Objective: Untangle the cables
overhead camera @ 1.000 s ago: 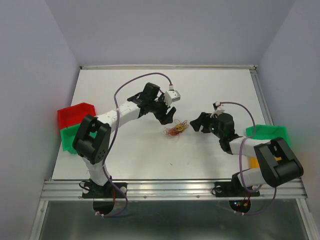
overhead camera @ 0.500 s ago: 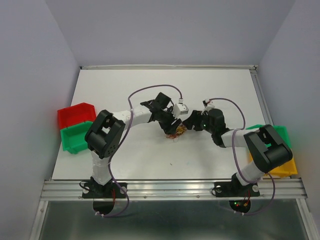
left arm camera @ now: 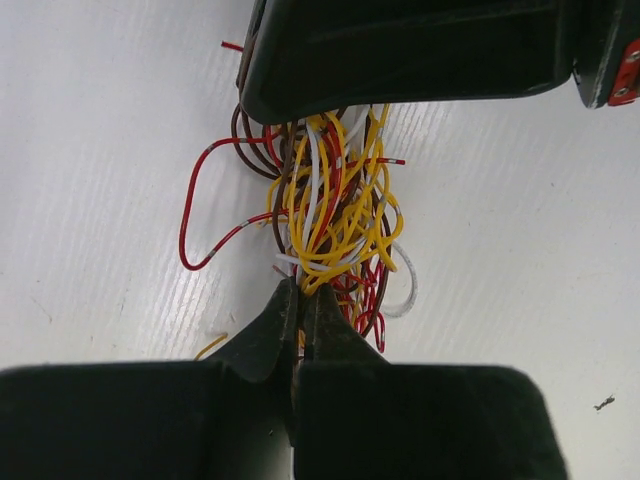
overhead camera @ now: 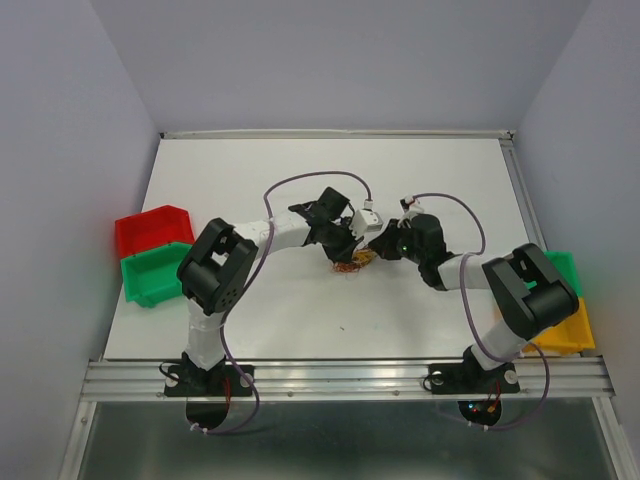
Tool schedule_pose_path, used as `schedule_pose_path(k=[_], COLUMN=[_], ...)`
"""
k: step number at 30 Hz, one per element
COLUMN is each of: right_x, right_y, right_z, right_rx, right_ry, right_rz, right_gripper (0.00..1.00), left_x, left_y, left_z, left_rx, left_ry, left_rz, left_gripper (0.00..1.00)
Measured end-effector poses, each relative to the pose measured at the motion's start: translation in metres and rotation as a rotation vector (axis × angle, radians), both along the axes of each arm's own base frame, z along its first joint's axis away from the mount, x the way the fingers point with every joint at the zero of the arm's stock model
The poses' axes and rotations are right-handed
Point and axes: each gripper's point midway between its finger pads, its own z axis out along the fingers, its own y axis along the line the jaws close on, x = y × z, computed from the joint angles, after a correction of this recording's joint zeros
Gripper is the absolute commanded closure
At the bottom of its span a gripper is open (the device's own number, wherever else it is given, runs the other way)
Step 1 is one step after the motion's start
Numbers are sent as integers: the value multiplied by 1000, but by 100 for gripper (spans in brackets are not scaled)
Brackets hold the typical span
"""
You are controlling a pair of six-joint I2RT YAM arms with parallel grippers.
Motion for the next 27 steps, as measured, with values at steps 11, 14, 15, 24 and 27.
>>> schedule_pose_path(k=[11, 14, 15, 24, 27], right_x=[-8, -15, -16, -25, -26], right_y=[-69, -100, -107, -130, -130], right_z=[67, 80, 84, 116, 114], right_rx=[28, 32, 33, 97, 62], right_ry=[-209, -271, -285, -381, -389], right_rz=[-379, -522, -555, -675, -651], right_gripper=[100, 100, 99, 64, 20], left_x=[19, 31, 38, 56, 49], left_y=[18, 26, 31, 77, 79], left_z=[59, 99, 115, 162, 168], left_rx=[-74, -158, -193, -350, -375], left_ry=[-234, -321, -354, -426, -427], left_rz=[105, 166, 196, 374, 346], left_gripper=[100, 100, 100, 100, 100])
